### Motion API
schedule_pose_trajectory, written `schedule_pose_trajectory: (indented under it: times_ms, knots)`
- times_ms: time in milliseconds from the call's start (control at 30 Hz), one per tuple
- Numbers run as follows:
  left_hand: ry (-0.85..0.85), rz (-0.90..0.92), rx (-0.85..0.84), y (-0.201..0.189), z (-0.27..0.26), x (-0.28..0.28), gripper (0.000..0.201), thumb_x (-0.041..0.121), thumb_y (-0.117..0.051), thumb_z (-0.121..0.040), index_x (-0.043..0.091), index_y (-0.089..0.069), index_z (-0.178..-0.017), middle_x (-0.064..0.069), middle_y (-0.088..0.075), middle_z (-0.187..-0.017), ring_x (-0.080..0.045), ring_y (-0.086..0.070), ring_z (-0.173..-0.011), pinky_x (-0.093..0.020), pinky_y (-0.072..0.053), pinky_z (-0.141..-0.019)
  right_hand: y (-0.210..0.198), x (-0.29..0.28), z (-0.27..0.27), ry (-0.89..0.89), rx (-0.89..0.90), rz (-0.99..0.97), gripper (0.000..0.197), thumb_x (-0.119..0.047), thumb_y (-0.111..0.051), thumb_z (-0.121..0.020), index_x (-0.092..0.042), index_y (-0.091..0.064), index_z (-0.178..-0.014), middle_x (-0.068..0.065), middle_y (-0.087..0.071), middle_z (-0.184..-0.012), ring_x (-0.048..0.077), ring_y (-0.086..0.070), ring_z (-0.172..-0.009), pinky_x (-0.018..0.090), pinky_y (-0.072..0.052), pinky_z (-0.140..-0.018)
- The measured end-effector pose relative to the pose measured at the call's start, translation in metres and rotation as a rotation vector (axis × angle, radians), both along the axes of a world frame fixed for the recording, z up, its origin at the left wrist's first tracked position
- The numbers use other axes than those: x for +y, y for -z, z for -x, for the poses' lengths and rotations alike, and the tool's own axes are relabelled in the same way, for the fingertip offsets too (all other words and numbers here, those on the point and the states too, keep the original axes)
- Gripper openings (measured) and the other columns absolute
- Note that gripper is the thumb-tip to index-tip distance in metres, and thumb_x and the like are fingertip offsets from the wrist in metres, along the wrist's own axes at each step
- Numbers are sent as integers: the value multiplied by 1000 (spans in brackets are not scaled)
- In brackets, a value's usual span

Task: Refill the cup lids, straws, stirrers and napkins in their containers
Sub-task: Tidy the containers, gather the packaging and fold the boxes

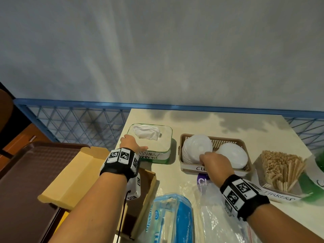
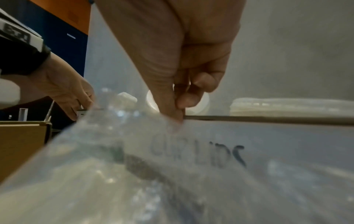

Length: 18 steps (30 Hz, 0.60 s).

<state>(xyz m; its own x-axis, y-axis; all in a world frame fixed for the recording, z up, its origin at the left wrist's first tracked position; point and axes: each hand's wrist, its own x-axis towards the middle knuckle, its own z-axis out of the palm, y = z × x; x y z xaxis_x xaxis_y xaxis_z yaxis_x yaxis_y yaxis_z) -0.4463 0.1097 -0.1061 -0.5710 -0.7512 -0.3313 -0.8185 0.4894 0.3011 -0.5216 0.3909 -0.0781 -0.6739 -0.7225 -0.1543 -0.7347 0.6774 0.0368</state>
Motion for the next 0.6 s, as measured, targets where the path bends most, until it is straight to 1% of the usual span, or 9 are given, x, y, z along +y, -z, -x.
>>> schedule_pose_trajectory:
  times_ms: [100, 167, 333, 467, 567, 600]
  knots:
    - [-5, 13, -14, -1, -1, 0, 98, 54, -71, -71, -2, -30, -140, -20, -44, -139, -31, -43, -129, -37, -40, -101, -2, -10, 7, -11, 18, -1, 18, -13, -51, -91, -15, -55, -108, 3, -60, -108, 21, -61, -96, 25, -33, -67]
    - [-22, 19, -16, -1, 0, 0, 95, 51, -72, -73, -5, -31, -138, -21, -44, -138, -31, -42, -129, -37, -41, -100, -4, -15, 12, -11, 35, -1, 18, -13, -52, -90, -15, -56, -108, 2, -61, -108, 21, -61, -95, 25, -33, -67]
    - [-27, 16, -1, 1, 1, 1, 94, 48, -74, -72, -6, -32, -137, -22, -43, -138, -32, -41, -130, -38, -40, -101, -5, -20, 20, -6, 53, -1, 18, -11, -50, -91, -14, -58, -106, 3, -63, -105, 22, -61, -93, 26, -37, -68]
    - [-29, 27, -3, -1, 1, 4, 92, 48, -74, -72, -6, -34, -135, -21, -43, -138, -32, -40, -130, -38, -40, -101, -5, -26, 24, -33, 71, -13, 19, -11, -49, -91, -15, -58, -108, 2, -63, -105, 18, -58, -86, 25, -37, -69]
    - [-35, 32, -11, -3, 0, 5, 91, 50, -73, -71, -5, -36, -133, -21, -46, -136, -31, -41, -128, -37, -42, -99, -4, -28, 25, -31, 76, -15, 19, -10, -50, -91, -15, -59, -107, 3, -63, -104, 20, -61, -90, 26, -40, -70]
    - [-37, 32, -13, -4, 0, 6, 91, 50, -73, -71, -6, -36, -134, -21, -46, -136, -30, -42, -128, -37, -42, -99, -4, -29, 24, -24, 75, -8, 19, -9, -50, -91, -15, -59, -107, 3, -63, -104, 20, -60, -88, 26, -39, -69]
